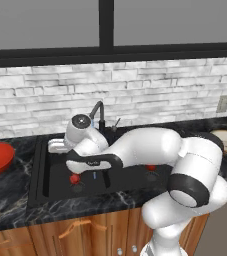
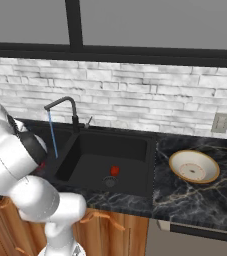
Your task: Pick the bell peppers from the sink and place them in one bowl. Place the eggplant in the other bowl. Then turn off the sink faucet.
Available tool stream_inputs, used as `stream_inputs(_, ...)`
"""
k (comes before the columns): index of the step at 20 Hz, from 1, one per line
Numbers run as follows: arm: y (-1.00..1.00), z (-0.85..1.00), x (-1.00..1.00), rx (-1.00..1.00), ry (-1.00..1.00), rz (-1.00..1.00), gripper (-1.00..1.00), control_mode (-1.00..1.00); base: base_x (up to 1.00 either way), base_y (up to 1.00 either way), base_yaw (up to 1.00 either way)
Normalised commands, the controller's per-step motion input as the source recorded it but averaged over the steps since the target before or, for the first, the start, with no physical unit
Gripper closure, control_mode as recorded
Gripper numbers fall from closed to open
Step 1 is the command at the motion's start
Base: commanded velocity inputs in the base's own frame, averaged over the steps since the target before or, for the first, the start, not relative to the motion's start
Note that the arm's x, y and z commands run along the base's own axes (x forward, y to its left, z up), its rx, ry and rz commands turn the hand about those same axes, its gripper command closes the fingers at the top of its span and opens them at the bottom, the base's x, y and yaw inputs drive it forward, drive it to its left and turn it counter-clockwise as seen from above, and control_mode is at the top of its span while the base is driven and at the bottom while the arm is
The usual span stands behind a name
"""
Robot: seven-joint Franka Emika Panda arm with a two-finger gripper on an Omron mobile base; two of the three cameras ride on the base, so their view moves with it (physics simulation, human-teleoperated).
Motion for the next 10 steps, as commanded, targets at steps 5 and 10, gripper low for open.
stream_inputs(5,-0.39,-0.19,0.01,-0.01,0.19,-0.06,-1.0,-1.0,0.0,0.0,0.0)
stream_inputs(10,-0.17,-0.29,0.1,-0.09,0.12,-0.01,-1.0,-1.0,0.0,0.0,0.0)
